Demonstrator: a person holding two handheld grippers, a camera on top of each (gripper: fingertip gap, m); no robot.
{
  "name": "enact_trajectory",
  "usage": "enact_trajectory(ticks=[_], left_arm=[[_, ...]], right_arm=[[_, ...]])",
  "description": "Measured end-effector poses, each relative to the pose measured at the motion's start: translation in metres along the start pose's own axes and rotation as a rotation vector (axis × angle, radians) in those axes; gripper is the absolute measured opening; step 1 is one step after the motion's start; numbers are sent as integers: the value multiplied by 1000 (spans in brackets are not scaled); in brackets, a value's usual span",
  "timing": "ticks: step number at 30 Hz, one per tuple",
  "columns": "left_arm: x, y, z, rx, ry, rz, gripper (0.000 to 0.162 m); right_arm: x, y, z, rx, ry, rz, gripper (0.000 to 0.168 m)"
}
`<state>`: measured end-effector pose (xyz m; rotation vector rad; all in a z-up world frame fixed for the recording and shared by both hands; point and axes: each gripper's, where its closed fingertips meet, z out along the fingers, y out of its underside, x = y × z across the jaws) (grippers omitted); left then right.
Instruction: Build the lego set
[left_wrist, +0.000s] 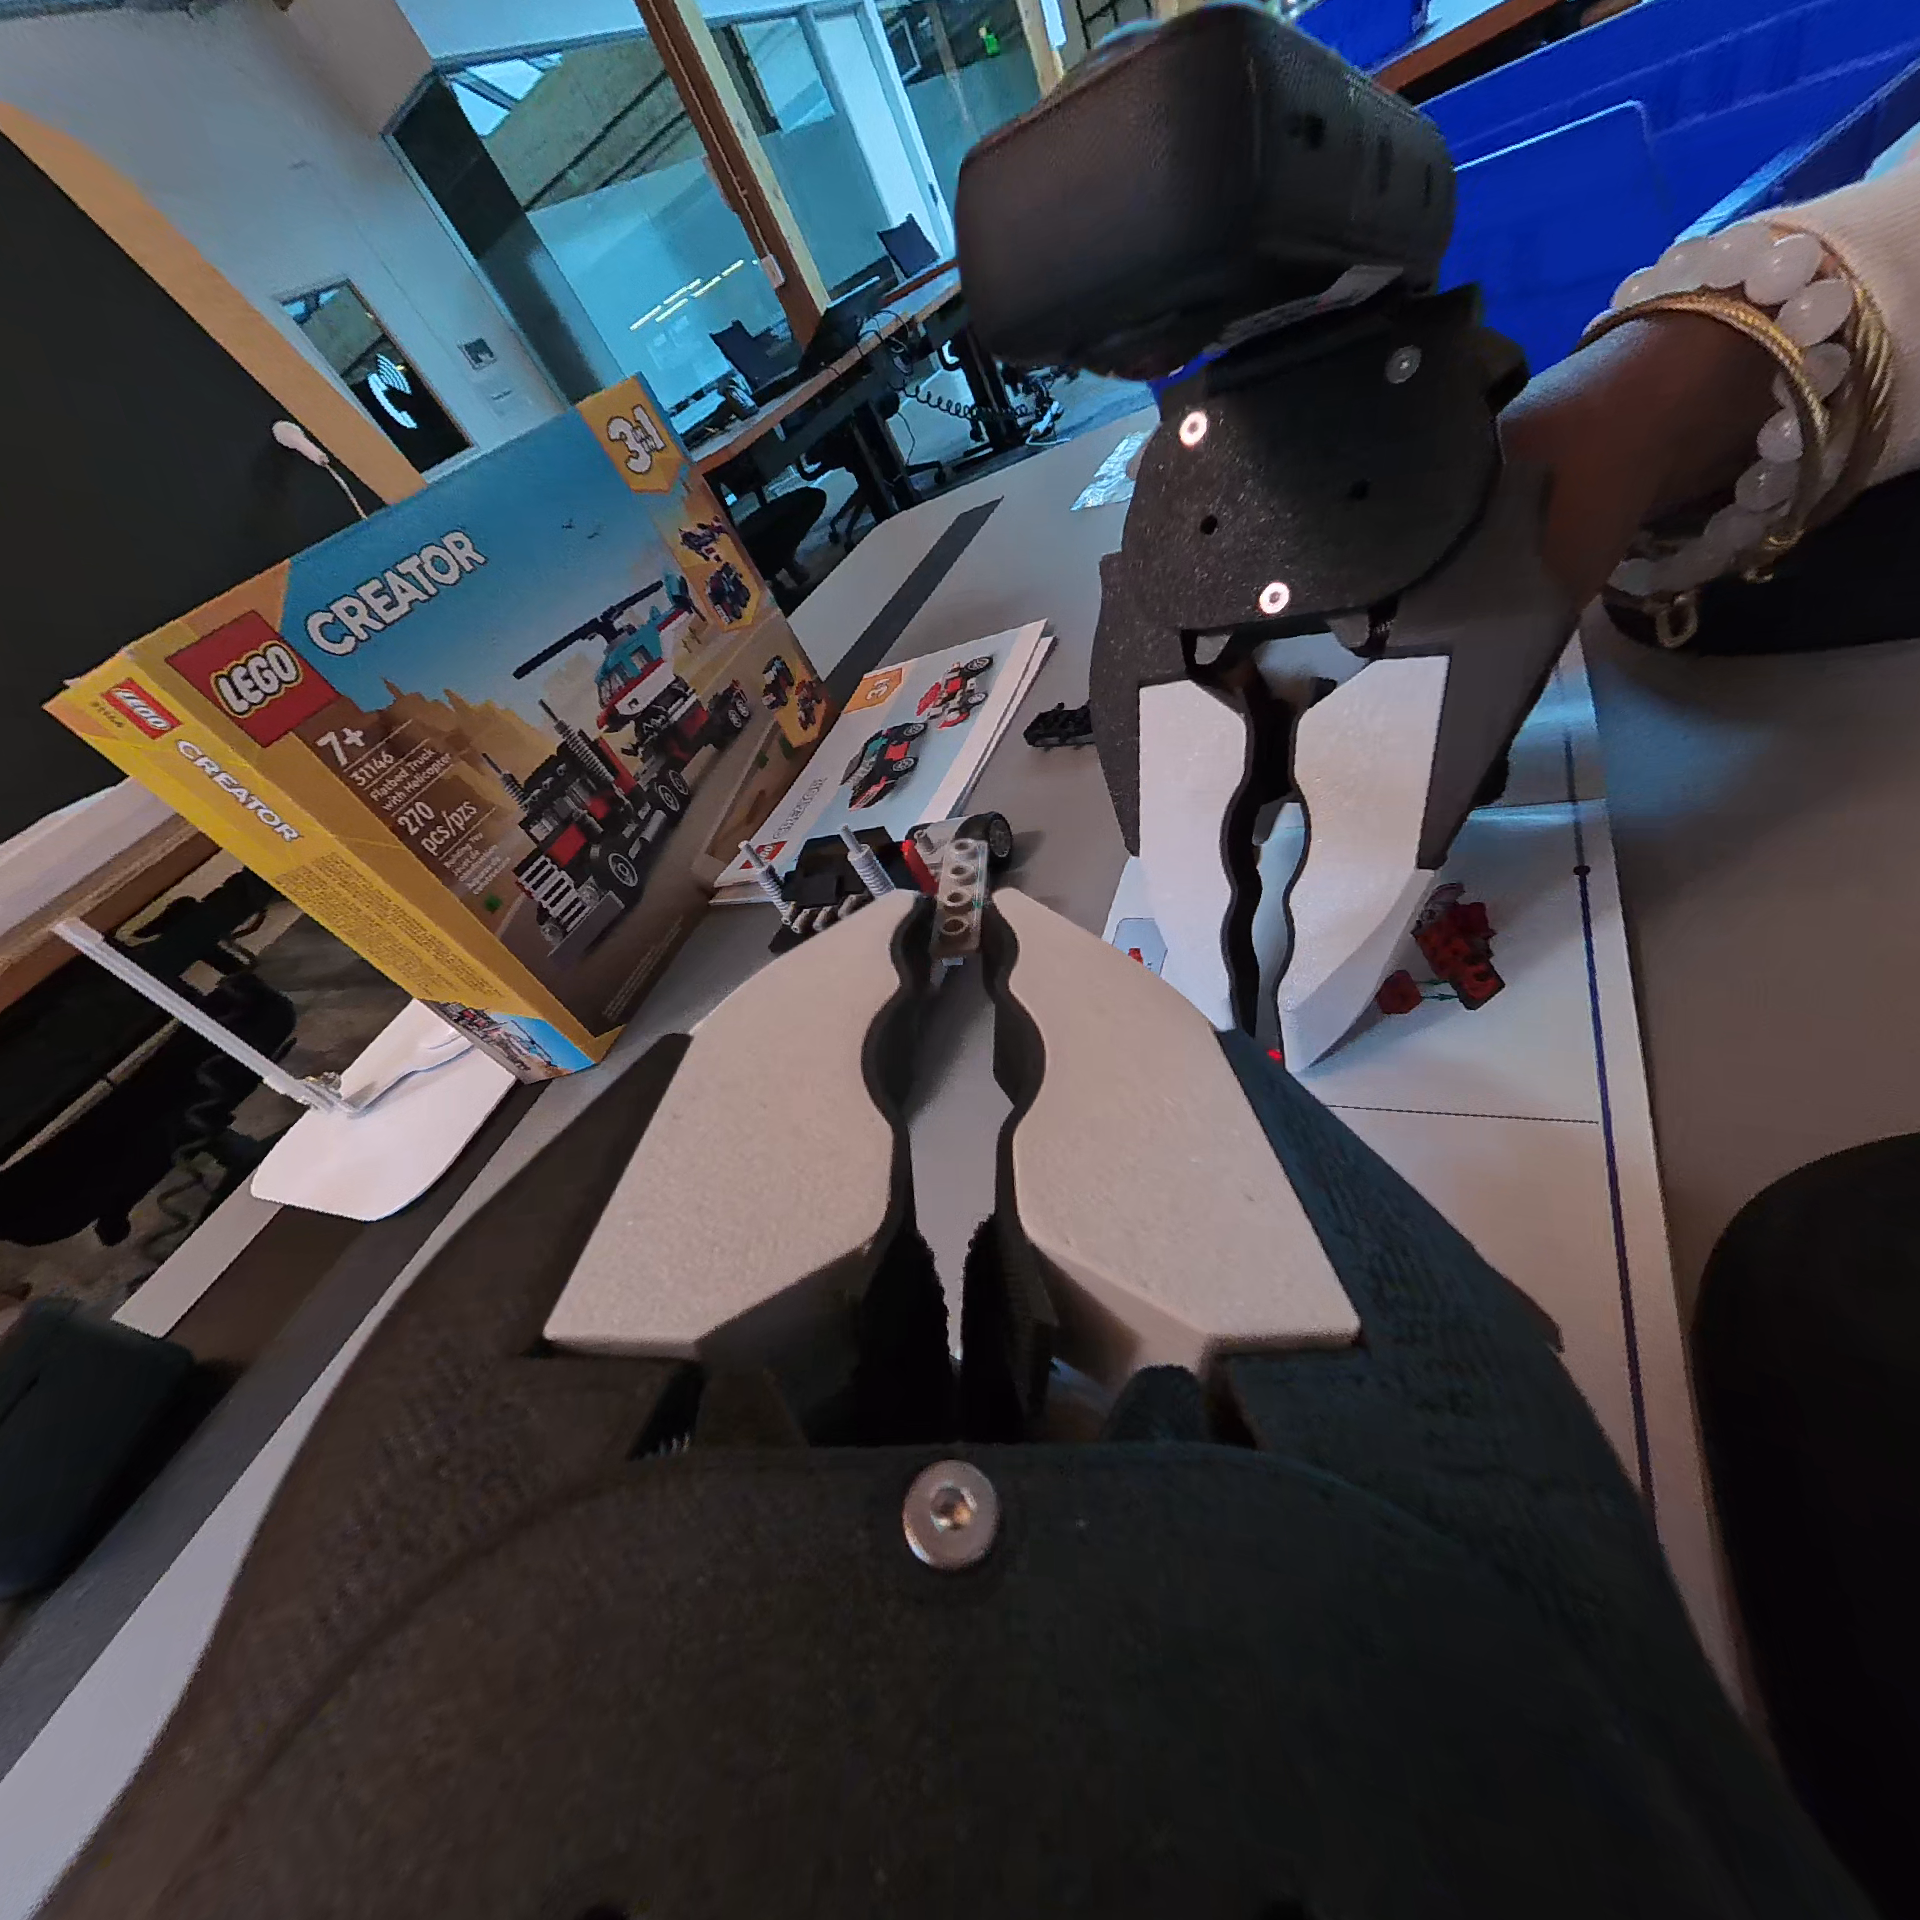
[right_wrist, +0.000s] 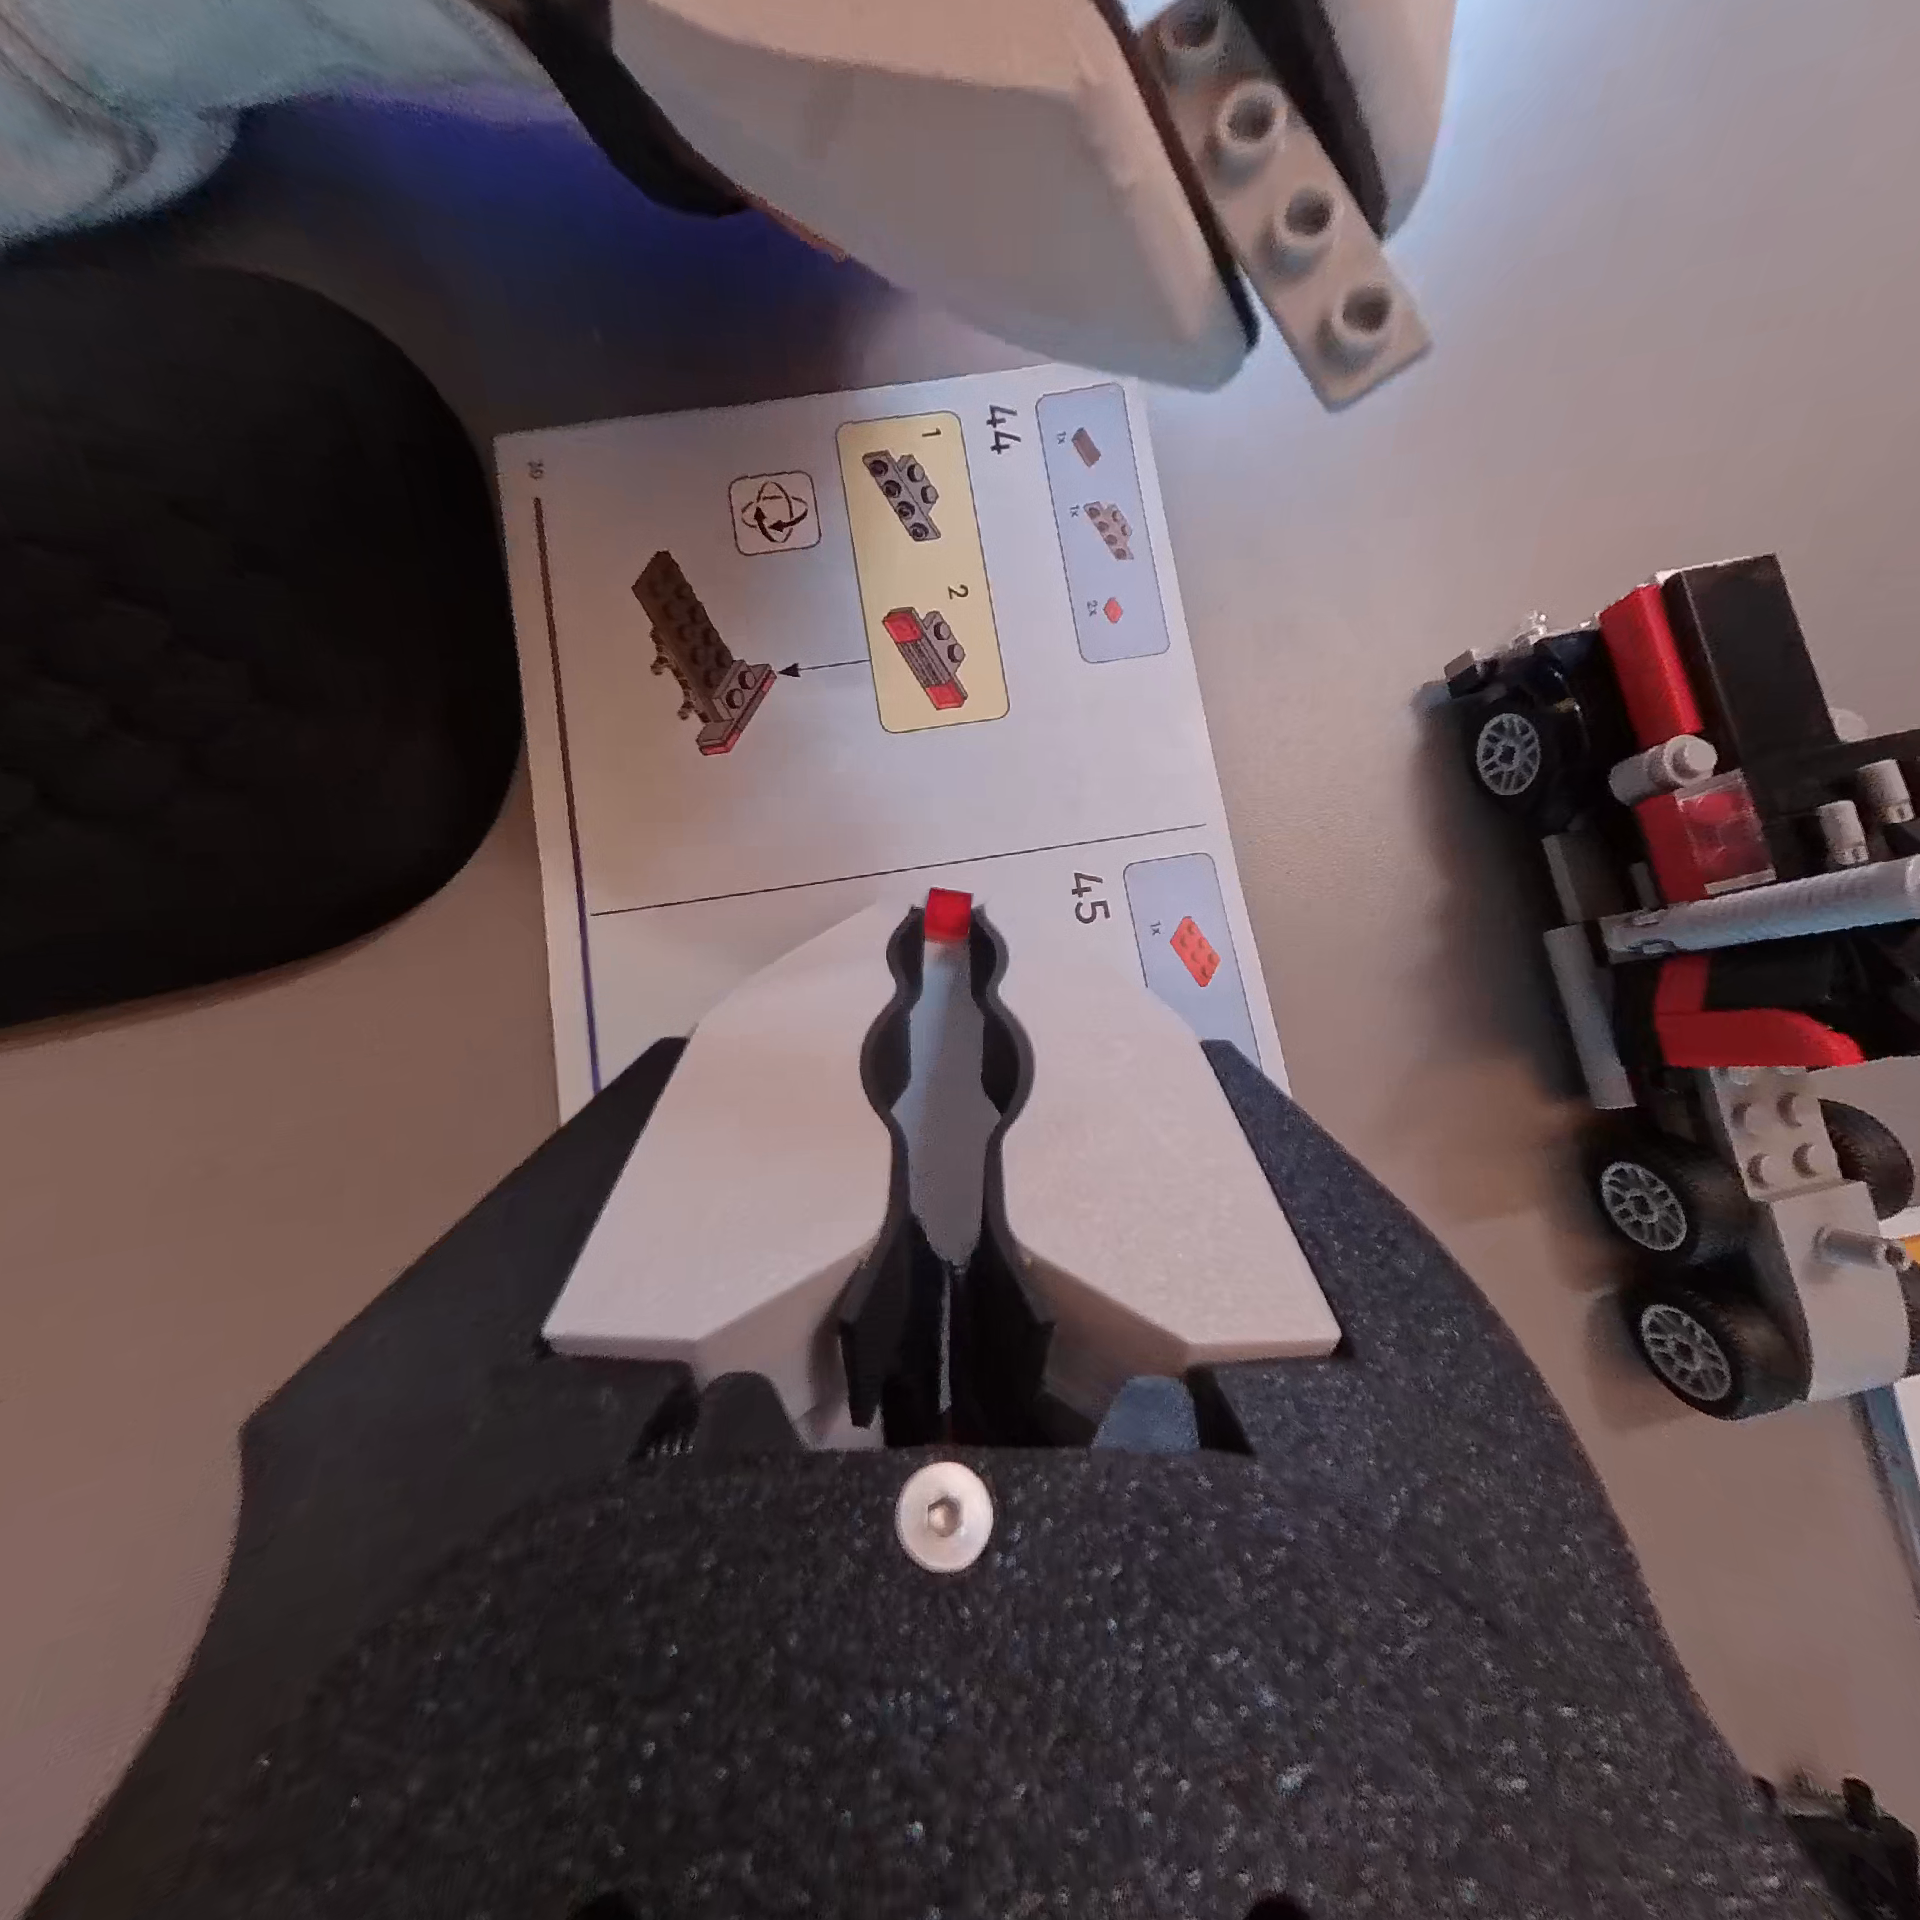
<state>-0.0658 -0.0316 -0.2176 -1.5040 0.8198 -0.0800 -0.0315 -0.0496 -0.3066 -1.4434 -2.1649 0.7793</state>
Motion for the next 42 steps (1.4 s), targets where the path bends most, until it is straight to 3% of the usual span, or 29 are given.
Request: enact_trajectory(ticks=[5, 11, 15, 22, 42], left_arm=[[16, -2, 2, 22, 117, -46, 9], [46, -2, 4, 17, 319, -122, 9], [55, -2, 7, 12, 359, -94, 9], [63, -6, 8, 31, 393, -84, 9], [66, -29, 8, 125, 407, -124, 9]], right_arm=[[-3, -10, -30, 88, -53, -154, 8], [-7, -49, -87, 417, -1, -330, 8], [-12, -41, -71, 319, 1, -361, 8], [-14, -38, -66, 301, -40, -321, 8], [-22, -45, -85, 198, -113, -261, 8]])
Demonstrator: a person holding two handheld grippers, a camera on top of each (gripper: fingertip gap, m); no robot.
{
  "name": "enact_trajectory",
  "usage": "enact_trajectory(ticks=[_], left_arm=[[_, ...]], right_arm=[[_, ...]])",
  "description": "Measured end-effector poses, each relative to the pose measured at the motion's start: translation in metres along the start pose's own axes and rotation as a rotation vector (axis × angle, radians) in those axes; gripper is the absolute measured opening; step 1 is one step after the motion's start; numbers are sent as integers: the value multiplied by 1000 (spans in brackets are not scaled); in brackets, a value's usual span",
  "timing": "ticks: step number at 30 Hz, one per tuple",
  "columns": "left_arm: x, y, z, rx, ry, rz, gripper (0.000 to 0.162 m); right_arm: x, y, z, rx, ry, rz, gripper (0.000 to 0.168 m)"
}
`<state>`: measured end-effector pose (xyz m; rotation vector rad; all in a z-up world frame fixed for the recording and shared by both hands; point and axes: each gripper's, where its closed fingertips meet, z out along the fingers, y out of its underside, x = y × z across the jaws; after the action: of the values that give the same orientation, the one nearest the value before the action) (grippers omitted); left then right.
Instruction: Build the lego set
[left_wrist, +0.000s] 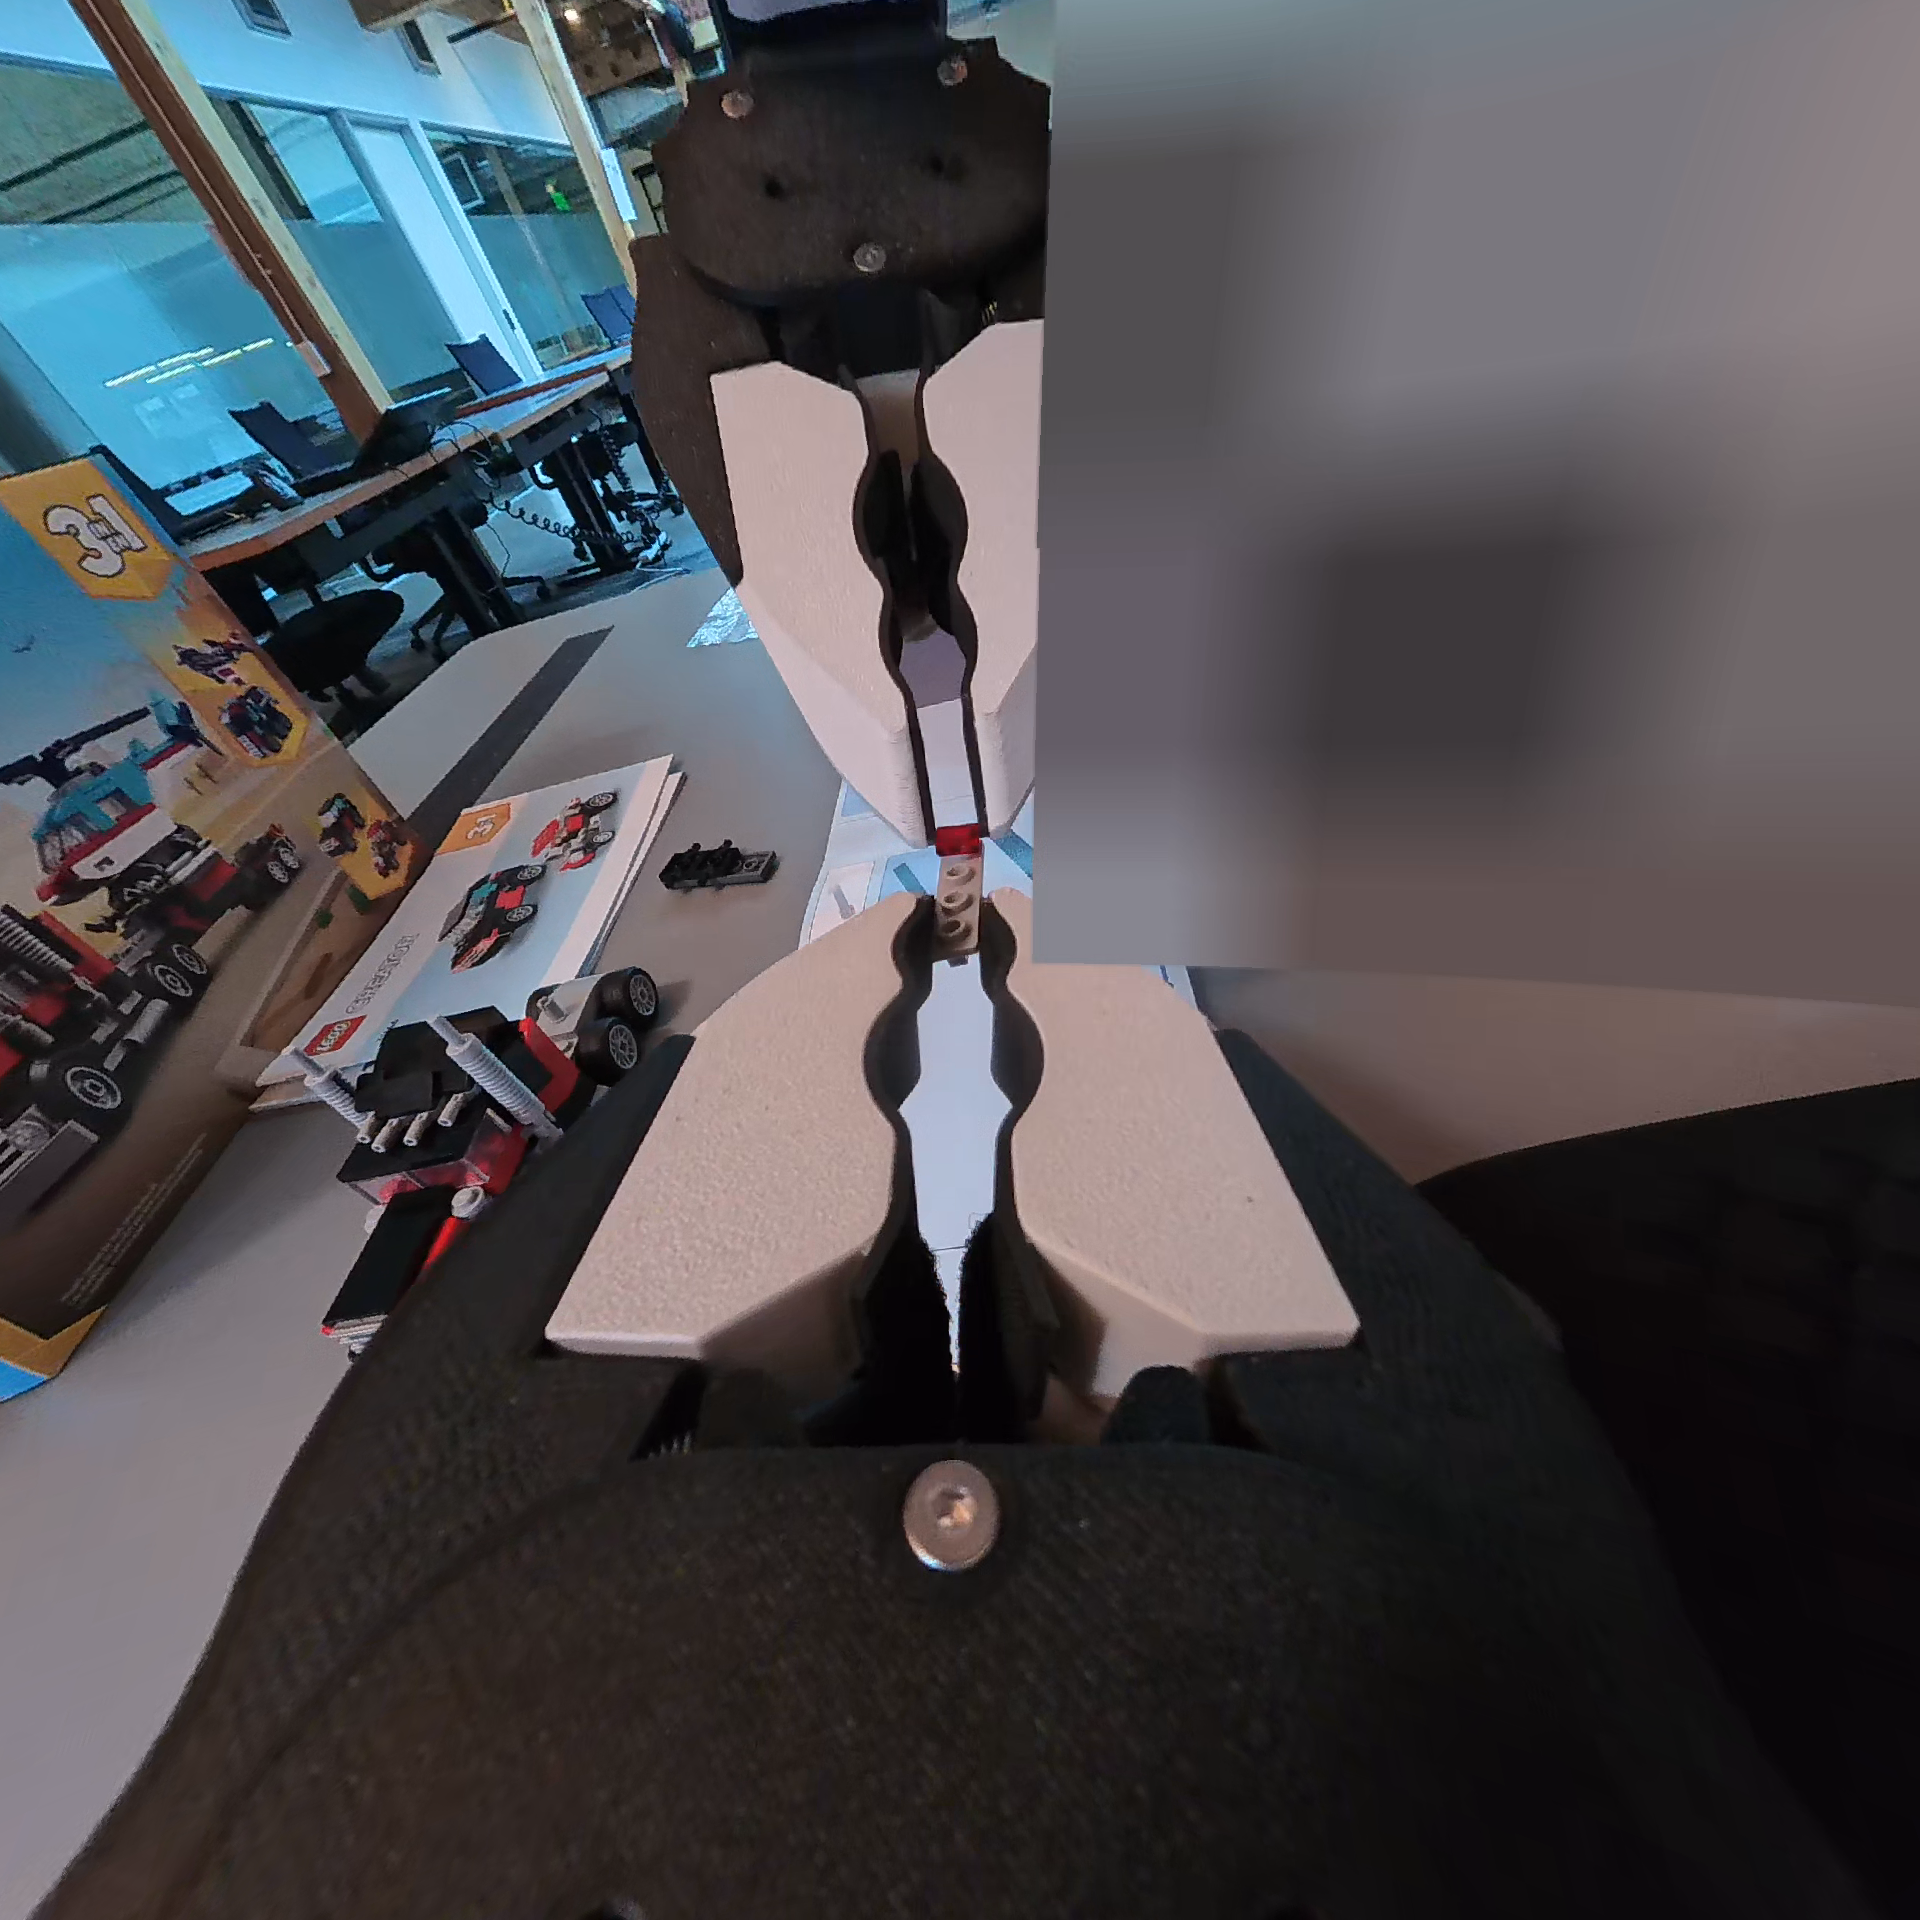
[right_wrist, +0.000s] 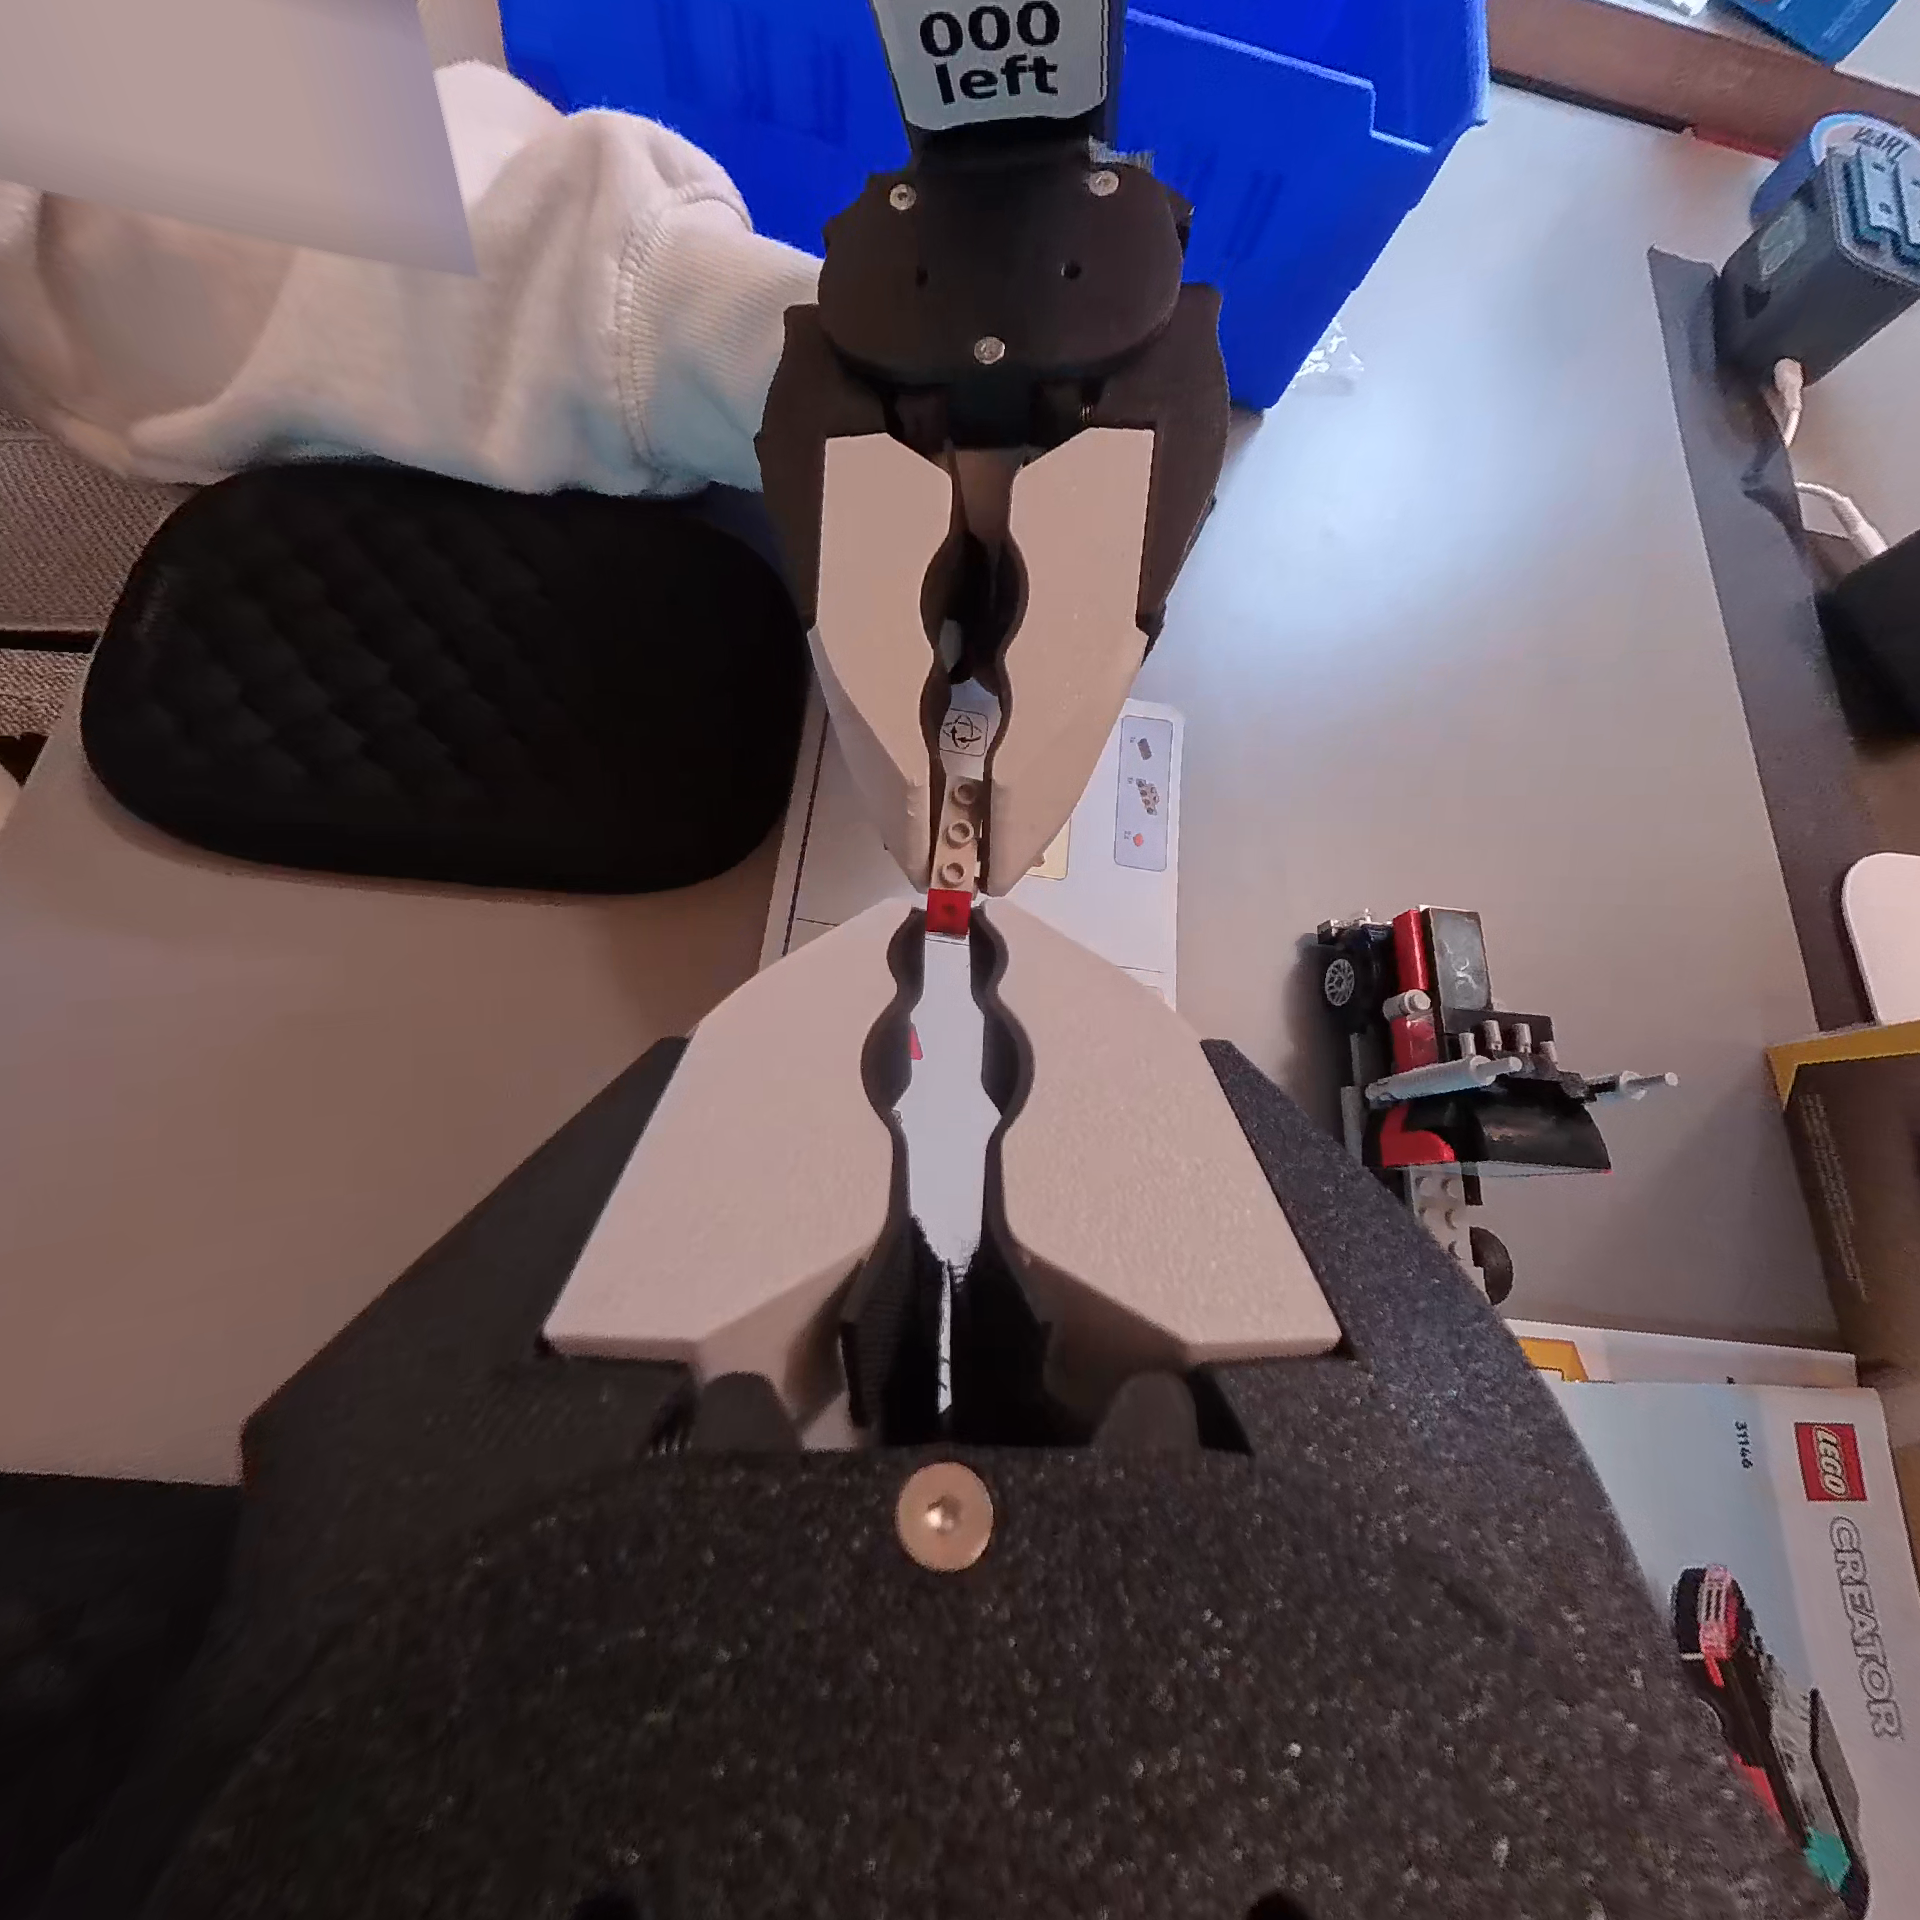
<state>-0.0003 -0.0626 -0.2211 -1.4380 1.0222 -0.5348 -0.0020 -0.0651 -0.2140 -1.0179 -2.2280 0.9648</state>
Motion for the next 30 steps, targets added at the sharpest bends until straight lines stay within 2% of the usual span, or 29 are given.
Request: enact_trajectory(ticks=[14, 18, 22, 25, 27, 30], left_arm=[[0, -3, 0, 33, 5, -20, 9], [0, -7, -2, 59, 13, -46, 9], [-1, -11, -5, 95, 25, -86, 9], [-3, -15, -9, 116, 24, -110, 9], [-5, -16, -11, 123, 22, -120, 9], [-5, -17, -12, 128, 23, -127, 9]], right_arm=[[1, -5, -5, 70, 8, 2, 16], [3, -9, -9, 120, 44, -67, 22], [1, -21, -17, 240, 143, -279, 29], [2, -30, -24, 295, 385, -588, 30], [4, -26, -18, 258, 494, -722, 29], [6, -23, -9, 220, 566, -837, 31]])
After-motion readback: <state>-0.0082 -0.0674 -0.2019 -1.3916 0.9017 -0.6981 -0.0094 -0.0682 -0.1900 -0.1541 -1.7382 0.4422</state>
